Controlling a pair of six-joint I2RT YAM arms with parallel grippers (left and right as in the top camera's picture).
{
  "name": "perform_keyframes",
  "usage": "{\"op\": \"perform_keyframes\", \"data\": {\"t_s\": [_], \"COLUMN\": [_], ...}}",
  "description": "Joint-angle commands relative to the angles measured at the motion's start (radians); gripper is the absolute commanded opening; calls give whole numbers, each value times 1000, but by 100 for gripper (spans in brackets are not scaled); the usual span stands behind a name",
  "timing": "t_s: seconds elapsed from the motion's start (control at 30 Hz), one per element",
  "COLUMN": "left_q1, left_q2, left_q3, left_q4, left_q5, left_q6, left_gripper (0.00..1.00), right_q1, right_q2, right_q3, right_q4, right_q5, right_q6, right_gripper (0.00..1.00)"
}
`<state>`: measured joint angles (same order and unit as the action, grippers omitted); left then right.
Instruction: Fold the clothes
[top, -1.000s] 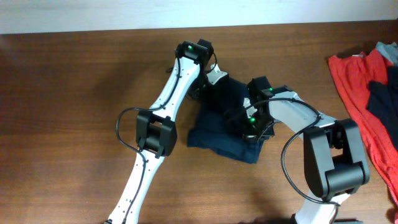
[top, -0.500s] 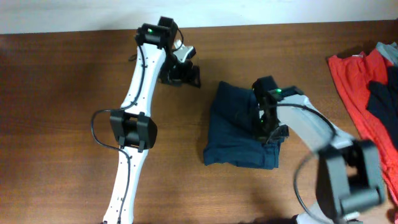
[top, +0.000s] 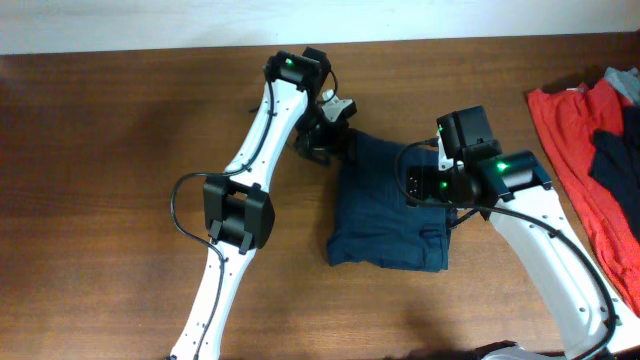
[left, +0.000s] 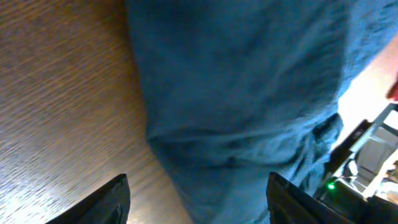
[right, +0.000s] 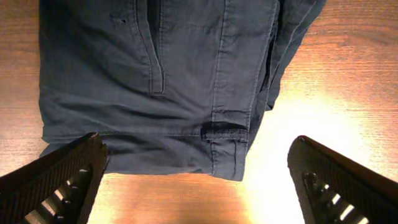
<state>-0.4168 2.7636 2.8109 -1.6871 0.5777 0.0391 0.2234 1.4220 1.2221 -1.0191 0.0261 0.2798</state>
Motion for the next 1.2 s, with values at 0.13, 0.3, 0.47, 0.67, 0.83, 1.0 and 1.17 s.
{"op": "perform_keyframes", "data": {"t_s": [0.13, 0.3, 0.47, 0.67, 0.83, 1.0, 1.17], "left_q1": [20, 16, 13, 9, 7, -9, -63], "left_q2": [-173, -392, -498, -497, -497, -497, -497], "left_q3": [-31, -233, -534, -859, -1054, -1123, -1132], "left_q4": [-2, -2, 50, 352, 562, 660, 747], "left_q5": [-257, -494, -355, -32, 68, 90, 93], "left_q6": [-48, -82, -83, -66, -96, -103, -142], "left_gripper": [71, 80, 85, 87, 87, 93, 96], "right_q1": [-3, -3, -3, -3, -3, -3, -3], "right_q2": [-13, -13, -13, -13, -13, -13, -13], "right_q3": [17, 17, 17, 17, 17, 17, 17], "right_q4": [-21, -29, -37, -42, -48, -48, -48], "right_q5": [8, 8, 8, 8, 8, 8, 8], "right_q6": [-2, -2, -2, -2, -2, -2, -2], "right_gripper": [94, 94, 95, 95, 95, 95, 95]}}
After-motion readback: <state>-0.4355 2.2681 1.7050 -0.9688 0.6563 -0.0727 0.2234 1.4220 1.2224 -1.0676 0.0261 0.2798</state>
